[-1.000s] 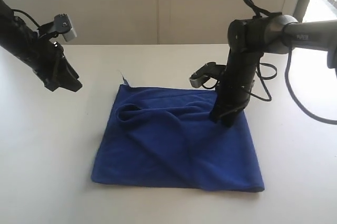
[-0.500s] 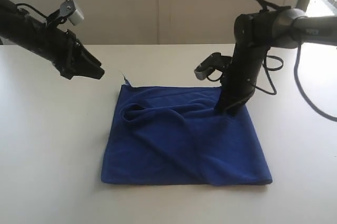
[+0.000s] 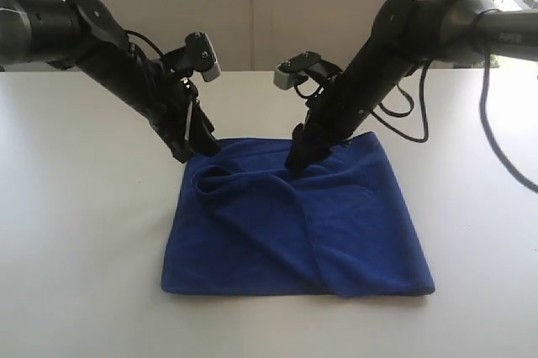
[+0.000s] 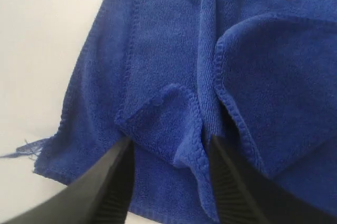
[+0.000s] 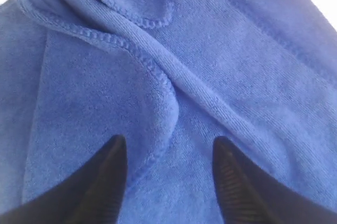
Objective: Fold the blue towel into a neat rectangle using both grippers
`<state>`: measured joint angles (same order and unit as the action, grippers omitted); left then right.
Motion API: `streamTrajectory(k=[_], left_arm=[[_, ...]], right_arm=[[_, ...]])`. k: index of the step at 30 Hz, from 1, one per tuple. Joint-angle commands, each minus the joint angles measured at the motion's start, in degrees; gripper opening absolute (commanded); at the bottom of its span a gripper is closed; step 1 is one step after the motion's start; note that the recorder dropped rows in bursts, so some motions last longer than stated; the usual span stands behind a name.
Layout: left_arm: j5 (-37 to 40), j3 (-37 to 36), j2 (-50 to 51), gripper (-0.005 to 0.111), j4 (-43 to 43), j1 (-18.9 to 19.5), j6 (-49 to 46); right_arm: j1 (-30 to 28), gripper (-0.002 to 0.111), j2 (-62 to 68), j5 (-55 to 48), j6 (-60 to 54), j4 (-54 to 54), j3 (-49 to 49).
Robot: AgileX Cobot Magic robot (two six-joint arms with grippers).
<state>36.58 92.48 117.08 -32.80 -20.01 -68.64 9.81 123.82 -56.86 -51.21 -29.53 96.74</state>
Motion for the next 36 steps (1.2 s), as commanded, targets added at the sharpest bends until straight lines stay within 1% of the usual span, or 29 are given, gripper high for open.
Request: streamTrajectory(k=[1,8,11,15,16,19,20,23,25,27,29,31,32,34,36], left_arm=[[-0.14,0.31,1.3,0.052,0.63,-0.28,0.98],[-0.97,0.31,1.64,0.052,-0.16,-0.28,0.98],[-0.68,0.31,1.64,0.052,0.06,-1.48,0.83],[-2.34,0.31,2.66,0.052,0.36,-2.96,0.83],[-2.34,0.31,3.54,0.052,2.11,-3.51,0.83],[-3.19,0.31,4.49,0.052,2.4,-3.59,2.07],[-4.19,0.31,4.52,0.052,2.5,-3.59,3.62],[-5.69,0.31,4.52,0.049,2.5,-3.59,3.74],[-5.82,0.31,4.52,0.047,2.66,-3.59,3.74],[-6.19,0.31,4.52,0.045,2.66,-3.59,3.74],[-7.01,0.31,4.52,0.045,2.66,-3.59,3.74],[-6.99,0.31,4.52,0.042,2.66,-3.59,3.74],[-7.02,0.31,4.52,0.039,2.66,-3.59,3.74],[-7.02,0.31,4.52,0.029,2.66,-3.59,3.87],[-7.45,0.31,4.52,0.025,2.66,-3.59,5.04]], right_arm=[[2.19,0.051,2.31,1.95,-1.31,-0.58,-0.12],[3.48,0.051,3.05,4.17,-1.31,-0.49,-0.12],[3.48,0.051,3.05,4.88,-1.13,-0.19,-0.22],[3.48,0.051,3.05,4.19,-1.13,-0.19,-0.22],[3.48,0.051,3.05,3.94,-0.86,-0.19,-0.22],[3.48,0.051,3.05,3.4,-0.87,-0.19,-0.22],[3.48,0.048,3.05,3.08,-0.87,-0.19,-0.22],[3.48,0.038,3.56,2.61,-0.62,-0.41,-0.22],[3.48,0.035,4.62,1.58,-0.62,-0.68,-0.22],[3.48,0.035,5.45,0.43,0.1,-0.68,-0.22],[3.59,0.029,5.85,0.1,0.4,-0.8,-0.22],[3.8,0.023,5.74,0.1,0.4,-0.9,-0.22],[3.94,0.021,5.74,-0.03,0.4,-1.26,-0.22],[4.28,0.014,5.74,-0.54,0.4,-2.0,-0.22],[4.53,0.01,5.74,-1.25,0.29,-2.25,-0.22]])
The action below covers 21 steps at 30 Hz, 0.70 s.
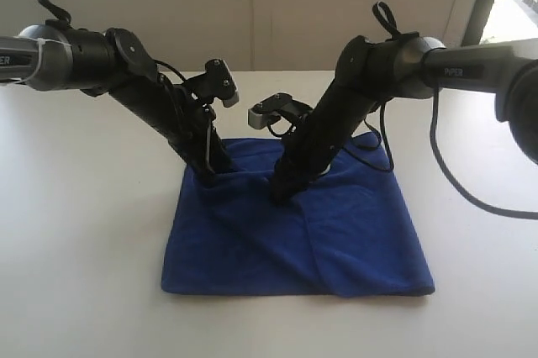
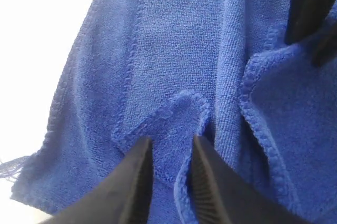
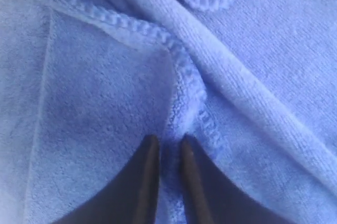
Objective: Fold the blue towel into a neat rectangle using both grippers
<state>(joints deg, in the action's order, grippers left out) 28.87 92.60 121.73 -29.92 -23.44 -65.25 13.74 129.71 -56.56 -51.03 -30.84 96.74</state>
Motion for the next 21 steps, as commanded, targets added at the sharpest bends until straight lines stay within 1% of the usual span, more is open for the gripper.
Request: streamTrajectory(k=[1,4,8,10,21], left_arm=[[0.09,0.19,-0.13,0.023,-0.22,-0.04,2.62],[-0.41,0.19,-0.13,0.015,-0.12,0.07,4.45],[-0.41,0.19,-0.13,0.001,0.02,0.07,5.58],[-0.55,0.19,-0.13,0.0,0.02,0.07,6.76],[-1.33,0.19,-0.13,0.0,0.43,1.16,16.93]], right_arm=[[0.86,0.009,-0.15,-1.99,0.0,-1.09,-0.22],[1.29,0.005,-0.27,-3.69,-0.3,-1.56,-0.22],[1.98,0.002,-1.12,-5.51,-0.76,-1.94,-0.22],[2.34,0.0,-1.67,-6.28,-1.37,-2.46,-0.22],[6.83,0.0,-2.93,-10.17,-1.63,-2.84,-0.22]])
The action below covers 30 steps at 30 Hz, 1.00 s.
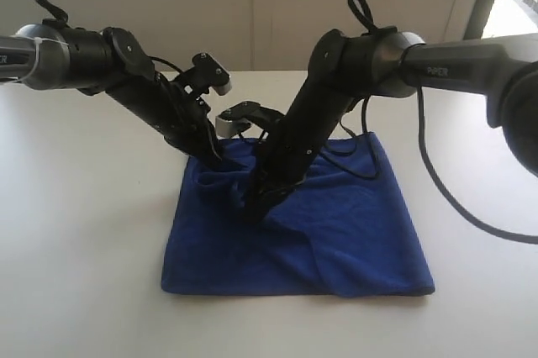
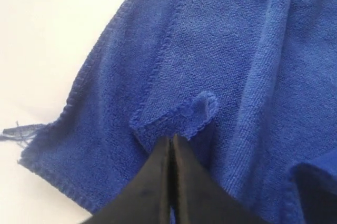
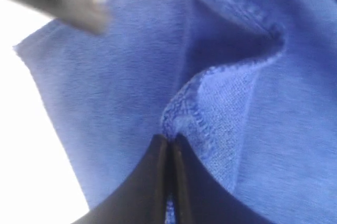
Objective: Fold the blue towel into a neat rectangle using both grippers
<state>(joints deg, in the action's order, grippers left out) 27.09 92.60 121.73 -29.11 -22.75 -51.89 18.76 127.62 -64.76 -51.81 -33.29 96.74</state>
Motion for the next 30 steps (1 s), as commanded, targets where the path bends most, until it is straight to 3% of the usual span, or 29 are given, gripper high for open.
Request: streamTrajectory(k=[1,16,30], left_arm=[[0.45,0.19,-0.13,0.0,-0.38,0.73,4.31],[0.35,0.19,-0.13,0.0,-0.23,2.59,14.13],[1.13,0.19,0.35,0.0,-0.35,4.01,15.4]], right_arm=[[2.35,0.0,-0.84,-1.98,-1.02,-0.38,-0.22],[8.86,0.0,-0.84,-3.6,-2.23,-2.78,-0.22],[11.28,0.0,-0.22,-1.73,-2.46,-3.81,-0.22]])
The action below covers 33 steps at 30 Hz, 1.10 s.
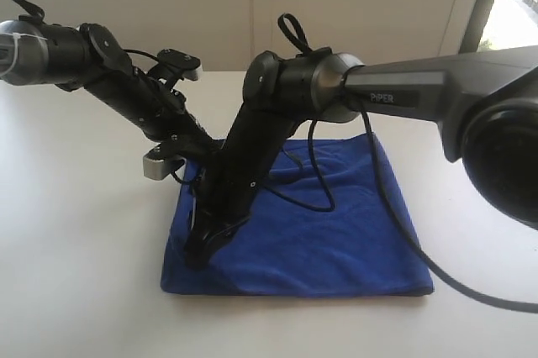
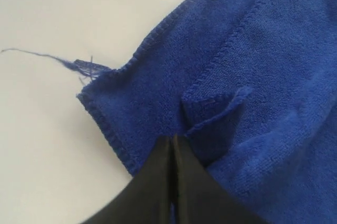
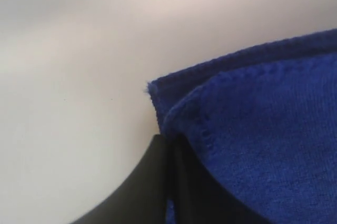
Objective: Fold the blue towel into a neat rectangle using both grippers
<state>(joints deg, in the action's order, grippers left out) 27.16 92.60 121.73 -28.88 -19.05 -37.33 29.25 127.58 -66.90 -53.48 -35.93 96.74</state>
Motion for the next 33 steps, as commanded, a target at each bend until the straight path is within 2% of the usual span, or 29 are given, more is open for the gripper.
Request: streamTrajectory(k=[1,9,11,17,22,26,27,28,30,33], left_arm=[[1.06,0.19,0.64,0.0,-0.47,0.3,1.26],[1.27,0.09,1.87,0.0,-0.36,0.3,1.49],[0.9,0.09,1.87,0.0,-0.36,0.3,1.49],[0.9,0.09,1.87,0.0,0.24,0.43,1.52],[0.9,0.09,1.87,0.001,1.09,0.71,1.62],[1.1,0.09,1.87,0.02,1.09,1.03,2.69],[1.25,0.09,1.87,0.027,1.09,1.26,3.05],[1.73,0.09,1.87,0.04,1.48,1.53,3.04],[2.41,0.09,1.87,0.046,1.53,1.8,3.04],[2.55,0.09,1.87,0.046,2.66,1.78,3.04]], right_arm=[[0.94,0.0,0.09,0.41,-0.78,-1.32,-0.22],[2.61,0.002,2.61,1.74,-0.78,-3.19,-0.22],[2.71,0.009,2.61,1.94,-1.64,-3.48,-0.22],[2.85,0.04,2.61,2.12,-1.78,-4.78,-0.22],[2.72,0.044,0.77,-0.68,-1.78,-4.51,-0.22],[2.61,0.044,-1.67,-0.14,-1.78,-3.61,-0.22],[2.61,0.044,-2.11,0.15,-1.57,-2.82,-0.22],[2.61,0.044,-2.98,0.73,-0.17,-0.14,-0.22],[2.39,0.044,-3.4,1.05,1.7,3.07,-0.22],[2.01,0.044,-3.49,1.87,4.83,7.28,-0.22]])
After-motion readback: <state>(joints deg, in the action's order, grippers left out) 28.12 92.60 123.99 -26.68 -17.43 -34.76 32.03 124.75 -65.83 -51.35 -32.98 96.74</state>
